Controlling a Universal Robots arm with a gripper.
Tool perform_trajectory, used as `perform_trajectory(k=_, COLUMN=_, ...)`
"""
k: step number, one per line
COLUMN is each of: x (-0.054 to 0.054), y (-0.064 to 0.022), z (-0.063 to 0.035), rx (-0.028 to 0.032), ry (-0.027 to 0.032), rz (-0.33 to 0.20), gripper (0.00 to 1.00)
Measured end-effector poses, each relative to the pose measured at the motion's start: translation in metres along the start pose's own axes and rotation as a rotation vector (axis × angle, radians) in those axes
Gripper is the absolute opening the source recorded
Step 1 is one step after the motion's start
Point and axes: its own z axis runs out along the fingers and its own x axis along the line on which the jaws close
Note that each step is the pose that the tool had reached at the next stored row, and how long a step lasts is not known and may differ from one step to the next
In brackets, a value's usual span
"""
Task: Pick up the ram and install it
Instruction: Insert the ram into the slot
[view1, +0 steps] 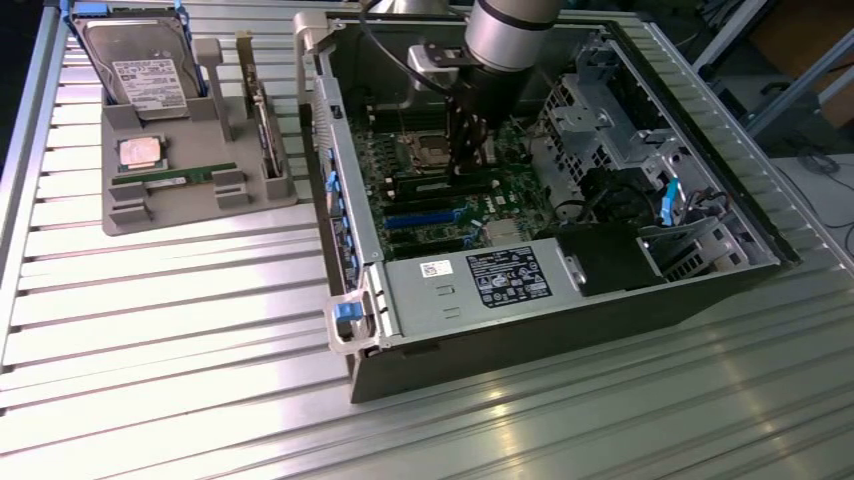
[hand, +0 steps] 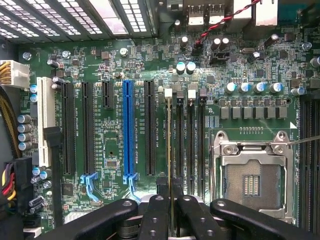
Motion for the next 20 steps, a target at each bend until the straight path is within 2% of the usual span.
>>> perform_trajectory(k=8, x=0.000, y=-0.0001, z=0.0014, rx=0.0008, ry=0.0005, rz=-0.010, gripper=0.13)
perform_trajectory(k=9, x=0.000, y=0.0000, z=0.0014, rx=0.0008, ry=0.0006, rz=-0.010, gripper=0.21)
perform_trajectory(k=10, x=0.000, y=-0.0001, z=0.0012, rx=0.0010, ry=0.0014, rz=-0.010, gripper=0.21)
perform_trajectory(k=13, x=-0.003, y=0.0005, z=-0.0120, rx=0.0023, ry=0.0045, rz=-0.010, gripper=0.21)
perform_trajectory(k=14, x=-0.006, y=0.0007, z=-0.0134, rx=0.0022, ry=0.0049, rz=-0.010, gripper=0.19)
perform_trajectory(k=15, x=-0.008, y=0.0006, z=-0.0136, rx=0.0023, ry=0.0049, rz=-0.010, gripper=0.11)
perform_trajectory(k=16, x=-0.008, y=-0.0018, z=-0.0132, rx=0.0015, ry=0.0048, rz=-0.010, gripper=0.11)
perform_trajectory(k=17, x=-0.008, y=-0.0072, z=-0.0130, rx=-0.0016, ry=0.0053, rz=-0.010, gripper=0.11)
perform_trajectory(k=19, x=-0.008, y=-0.0255, z=-0.0130, rx=-0.0114, ry=0.0065, rz=-0.011, gripper=0.11)
perform_trajectory(k=20, x=-0.008, y=-0.0402, z=-0.0132, rx=-0.0188, ry=0.0069, rz=-0.012, gripper=0.11)
